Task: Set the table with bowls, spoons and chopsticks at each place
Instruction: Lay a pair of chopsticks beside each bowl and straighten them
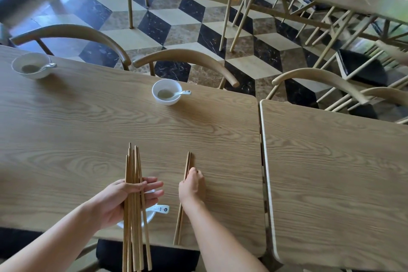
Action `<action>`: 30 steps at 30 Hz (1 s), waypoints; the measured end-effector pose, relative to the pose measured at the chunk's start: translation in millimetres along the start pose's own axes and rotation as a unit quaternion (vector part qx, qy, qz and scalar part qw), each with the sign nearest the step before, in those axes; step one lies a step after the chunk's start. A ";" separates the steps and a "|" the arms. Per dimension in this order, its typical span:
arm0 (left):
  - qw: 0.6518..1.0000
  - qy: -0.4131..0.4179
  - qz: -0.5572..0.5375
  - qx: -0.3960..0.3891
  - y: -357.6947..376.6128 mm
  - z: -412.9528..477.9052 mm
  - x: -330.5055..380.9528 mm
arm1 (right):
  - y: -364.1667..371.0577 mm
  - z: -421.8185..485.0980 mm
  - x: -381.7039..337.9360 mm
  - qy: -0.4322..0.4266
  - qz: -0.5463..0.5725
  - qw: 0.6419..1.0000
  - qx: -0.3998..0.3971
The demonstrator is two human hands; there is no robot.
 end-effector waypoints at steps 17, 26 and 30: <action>1.000 0.003 0.012 -0.015 -1.9 -15.3 -15.9 | -3.0 -19.4 12.0 -0.032 -0.005 0.999 -0.021; 0.999 0.025 0.002 -0.024 1.7 -35.2 -19.8 | -27.7 -93.8 34.4 0.039 0.211 0.976 -0.025; 0.998 0.035 0.002 -0.046 10.7 -43.7 -20.6 | -30.7 -161.2 4.6 0.001 0.404 0.873 -0.273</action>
Point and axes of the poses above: each hand's wrist, its own z-axis towards the middle knuckle, its own y-axis out of the palm, x = y × z, the point moved 9 cm from there along z, towards the middle knuckle, and after that the axes turned 5 degrees about -z, right-handed, at the moved point
